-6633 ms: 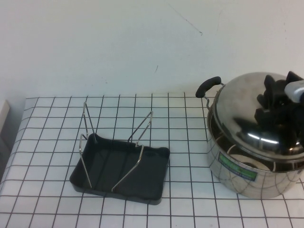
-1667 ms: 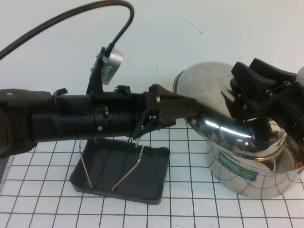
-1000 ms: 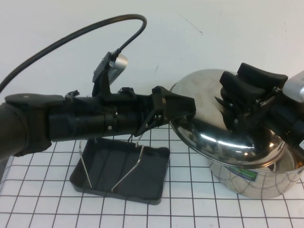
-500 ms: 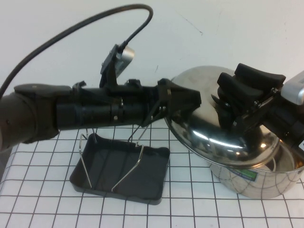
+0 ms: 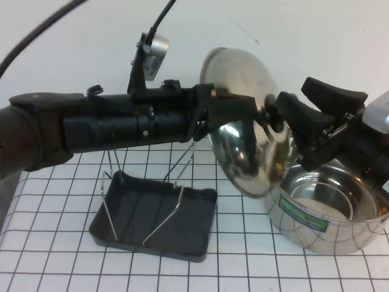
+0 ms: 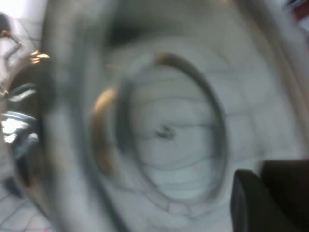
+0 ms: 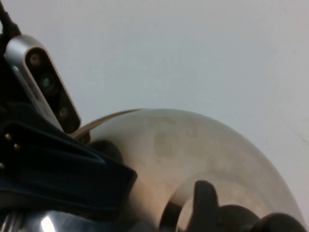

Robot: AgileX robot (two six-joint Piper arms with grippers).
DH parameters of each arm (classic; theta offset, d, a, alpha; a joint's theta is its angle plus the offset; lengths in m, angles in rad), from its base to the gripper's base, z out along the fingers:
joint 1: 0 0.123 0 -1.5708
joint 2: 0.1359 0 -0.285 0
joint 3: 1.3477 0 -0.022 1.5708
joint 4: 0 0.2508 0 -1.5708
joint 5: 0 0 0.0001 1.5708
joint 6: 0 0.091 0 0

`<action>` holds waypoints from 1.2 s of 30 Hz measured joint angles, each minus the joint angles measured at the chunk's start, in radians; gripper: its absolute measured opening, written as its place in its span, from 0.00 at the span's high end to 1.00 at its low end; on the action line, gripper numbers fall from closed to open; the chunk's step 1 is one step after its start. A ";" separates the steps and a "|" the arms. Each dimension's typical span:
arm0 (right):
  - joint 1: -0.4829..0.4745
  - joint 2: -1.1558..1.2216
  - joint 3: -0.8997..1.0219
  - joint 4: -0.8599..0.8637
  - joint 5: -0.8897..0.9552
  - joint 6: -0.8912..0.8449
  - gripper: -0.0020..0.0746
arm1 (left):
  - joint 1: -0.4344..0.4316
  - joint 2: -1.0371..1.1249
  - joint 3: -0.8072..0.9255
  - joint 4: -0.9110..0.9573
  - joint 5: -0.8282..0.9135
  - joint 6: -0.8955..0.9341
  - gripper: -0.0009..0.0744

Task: Put pot lid on rack
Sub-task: Hand over the pot lid, then place the pot lid on the pot rack

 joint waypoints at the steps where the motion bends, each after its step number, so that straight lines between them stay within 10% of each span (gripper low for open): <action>1: 0.000 0.000 0.000 0.000 -0.002 0.000 0.39 | 0.000 0.000 -0.002 -0.009 0.006 0.000 0.86; 21: -0.002 -0.087 0.000 -0.005 -0.004 -0.001 0.28 | 0.077 -0.077 -0.151 0.111 0.091 -0.043 0.88; 36: -0.002 -0.284 0.000 -0.140 -0.014 -0.001 0.28 | 0.128 -0.135 -0.405 1.079 0.384 -0.608 0.88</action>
